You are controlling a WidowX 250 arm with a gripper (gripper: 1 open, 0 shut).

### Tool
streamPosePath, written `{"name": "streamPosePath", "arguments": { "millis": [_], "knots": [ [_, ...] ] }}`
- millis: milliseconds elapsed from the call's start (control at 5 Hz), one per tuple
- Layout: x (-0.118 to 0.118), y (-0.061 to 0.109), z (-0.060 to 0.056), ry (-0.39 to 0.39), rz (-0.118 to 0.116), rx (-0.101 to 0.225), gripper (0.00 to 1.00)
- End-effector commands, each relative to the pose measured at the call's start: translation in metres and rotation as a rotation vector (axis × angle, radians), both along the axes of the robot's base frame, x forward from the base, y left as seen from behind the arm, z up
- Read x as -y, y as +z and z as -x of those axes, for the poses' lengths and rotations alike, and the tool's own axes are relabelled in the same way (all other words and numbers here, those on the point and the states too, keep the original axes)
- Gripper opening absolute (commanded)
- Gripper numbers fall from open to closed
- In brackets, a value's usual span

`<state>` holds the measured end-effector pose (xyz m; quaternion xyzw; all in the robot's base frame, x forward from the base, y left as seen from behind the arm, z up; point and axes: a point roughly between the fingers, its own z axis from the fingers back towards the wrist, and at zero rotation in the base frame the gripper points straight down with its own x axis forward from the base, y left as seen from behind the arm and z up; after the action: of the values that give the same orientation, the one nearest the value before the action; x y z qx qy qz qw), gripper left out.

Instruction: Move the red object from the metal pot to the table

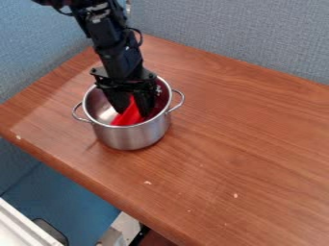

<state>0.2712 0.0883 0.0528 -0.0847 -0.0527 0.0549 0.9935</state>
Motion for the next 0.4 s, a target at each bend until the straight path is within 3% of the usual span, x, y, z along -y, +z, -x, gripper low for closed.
{"name": "streamPosePath", "arguments": {
  "millis": [0,200],
  "knots": [
    [0.0015,0.0066,-0.0027,-0.016,-0.015,0.024,0.00],
    [0.0043,0.0156,-0.0029,-0.027,-0.003,0.044,0.00]
  ]
}}
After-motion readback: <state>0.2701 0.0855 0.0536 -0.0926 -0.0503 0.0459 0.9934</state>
